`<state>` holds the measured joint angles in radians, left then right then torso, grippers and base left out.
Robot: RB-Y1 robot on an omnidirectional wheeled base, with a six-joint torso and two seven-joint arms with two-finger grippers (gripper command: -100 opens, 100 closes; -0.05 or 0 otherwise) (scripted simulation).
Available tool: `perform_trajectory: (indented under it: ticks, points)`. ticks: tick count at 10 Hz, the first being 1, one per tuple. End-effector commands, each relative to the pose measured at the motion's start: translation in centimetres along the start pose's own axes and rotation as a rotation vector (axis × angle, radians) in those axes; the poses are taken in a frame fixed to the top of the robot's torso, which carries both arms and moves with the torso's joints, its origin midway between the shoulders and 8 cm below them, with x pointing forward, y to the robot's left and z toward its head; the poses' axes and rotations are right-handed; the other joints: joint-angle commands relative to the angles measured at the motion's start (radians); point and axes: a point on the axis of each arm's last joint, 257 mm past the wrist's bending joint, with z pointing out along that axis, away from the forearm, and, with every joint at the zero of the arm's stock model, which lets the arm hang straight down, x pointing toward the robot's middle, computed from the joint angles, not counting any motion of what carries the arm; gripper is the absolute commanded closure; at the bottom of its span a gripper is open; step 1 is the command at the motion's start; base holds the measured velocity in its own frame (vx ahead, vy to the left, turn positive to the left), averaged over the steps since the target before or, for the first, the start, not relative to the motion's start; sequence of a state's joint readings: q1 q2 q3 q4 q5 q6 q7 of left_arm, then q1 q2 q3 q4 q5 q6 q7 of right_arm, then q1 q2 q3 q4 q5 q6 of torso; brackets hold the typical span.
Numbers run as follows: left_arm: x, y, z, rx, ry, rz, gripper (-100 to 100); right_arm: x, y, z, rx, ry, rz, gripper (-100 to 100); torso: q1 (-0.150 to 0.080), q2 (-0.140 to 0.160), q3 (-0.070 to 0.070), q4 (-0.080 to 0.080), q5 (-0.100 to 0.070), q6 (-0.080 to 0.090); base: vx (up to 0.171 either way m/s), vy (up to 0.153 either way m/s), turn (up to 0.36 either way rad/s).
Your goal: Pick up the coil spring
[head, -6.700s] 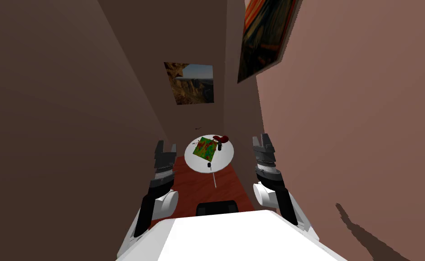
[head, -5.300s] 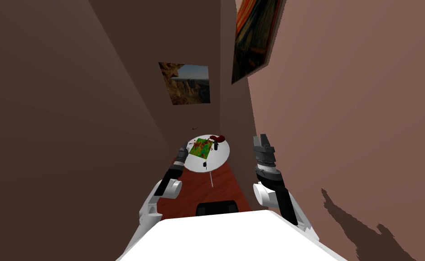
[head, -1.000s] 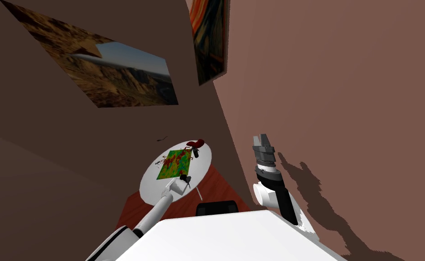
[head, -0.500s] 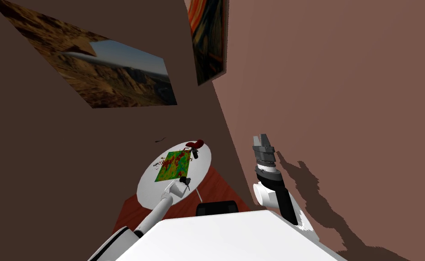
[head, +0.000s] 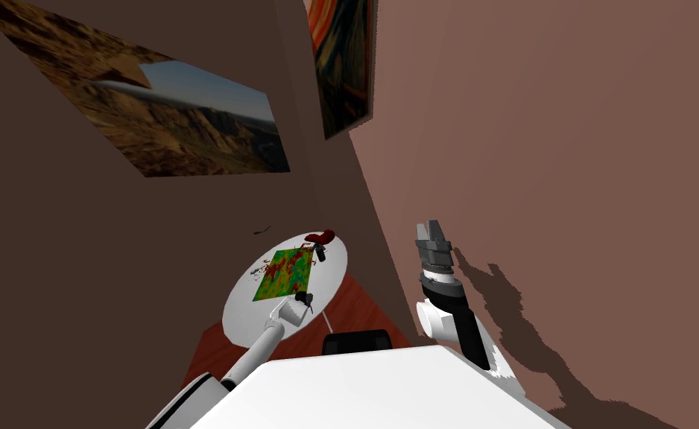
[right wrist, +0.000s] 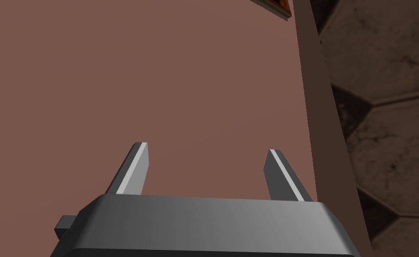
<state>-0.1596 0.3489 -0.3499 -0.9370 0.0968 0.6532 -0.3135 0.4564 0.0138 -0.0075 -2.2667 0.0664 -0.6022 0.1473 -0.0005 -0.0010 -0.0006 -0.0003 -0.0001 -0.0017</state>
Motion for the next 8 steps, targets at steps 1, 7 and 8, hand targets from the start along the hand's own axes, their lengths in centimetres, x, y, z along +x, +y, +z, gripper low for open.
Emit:
perform_trajectory:
  ticks: [1,7,8]
  points:
    - [0.0,0.0,0.0,0.000,0.000,0.000,100,0.0,0.0,0.0,0.000,0.000,0.000,0,0.000,0.000,0.000,0.000,0.000,0.000,0.000,0.000,0.000]
    - [-0.8,-1.2,-0.8,0.005,0.002,0.008,100,0.0,0.0,0.0,0.000,0.000,0.000,0,-0.002,0.004,0.002,0.001,-0.001,0.000,-0.028,-0.012,0.029]
    - [-0.7,-1.1,-0.9,0.003,0.003,0.009,0,0.0,0.0,0.0,0.000,0.000,0.000,0,-0.001,0.003,0.002,0.000,0.000,0.000,-0.005,-0.002,0.000]
